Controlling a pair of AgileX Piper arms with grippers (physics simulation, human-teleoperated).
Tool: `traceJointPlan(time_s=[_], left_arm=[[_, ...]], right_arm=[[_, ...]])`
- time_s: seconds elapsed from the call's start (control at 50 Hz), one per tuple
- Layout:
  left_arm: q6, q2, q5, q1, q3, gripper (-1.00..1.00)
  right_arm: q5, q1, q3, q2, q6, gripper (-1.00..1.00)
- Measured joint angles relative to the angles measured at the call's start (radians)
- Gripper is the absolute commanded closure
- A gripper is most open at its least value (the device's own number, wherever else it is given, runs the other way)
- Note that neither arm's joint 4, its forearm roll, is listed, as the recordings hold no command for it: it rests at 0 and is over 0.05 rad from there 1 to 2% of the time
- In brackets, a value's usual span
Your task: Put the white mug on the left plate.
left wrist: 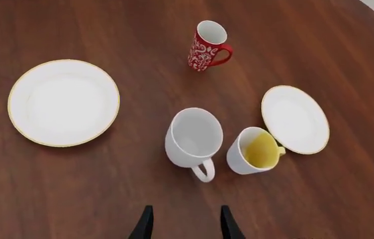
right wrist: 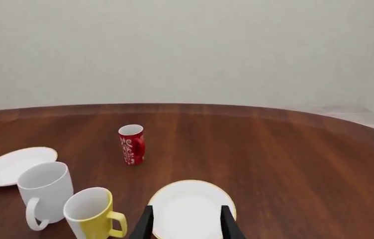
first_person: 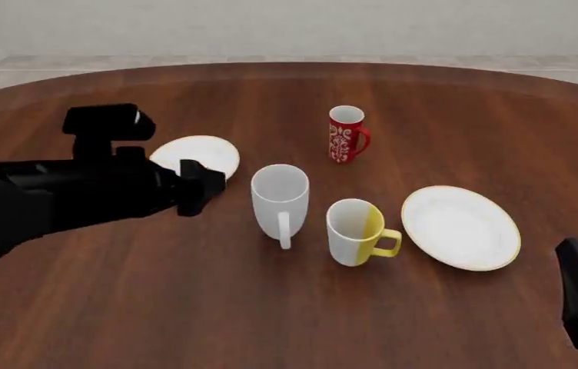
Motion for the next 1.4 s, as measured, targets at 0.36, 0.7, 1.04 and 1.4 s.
traceJointPlan(time_s=[0.36,0.7,1.04,1.4], left_arm=[[-0.026,0.189,-0.036,-0.111,-0.096,-1.0],[-0.034,0.33,-0.045,-0.138,-0.172,-1.0],[-0.052,0.422,-0.059,-0.131,-0.219,-1.0],[-0.081,0.488,-0.076,-0.14,-0.244,-1.0]], right_arm=[[-0.005,-0.003,0.001,0.0,0.005,-1.0],[-0.006,0.001,0.002,0.0,0.008,-1.0],[-0.011,0.001,0.006,0.0,0.009,-1.0],[-0.012,-0.002,0.007,0.0,0.01,-1.0]])
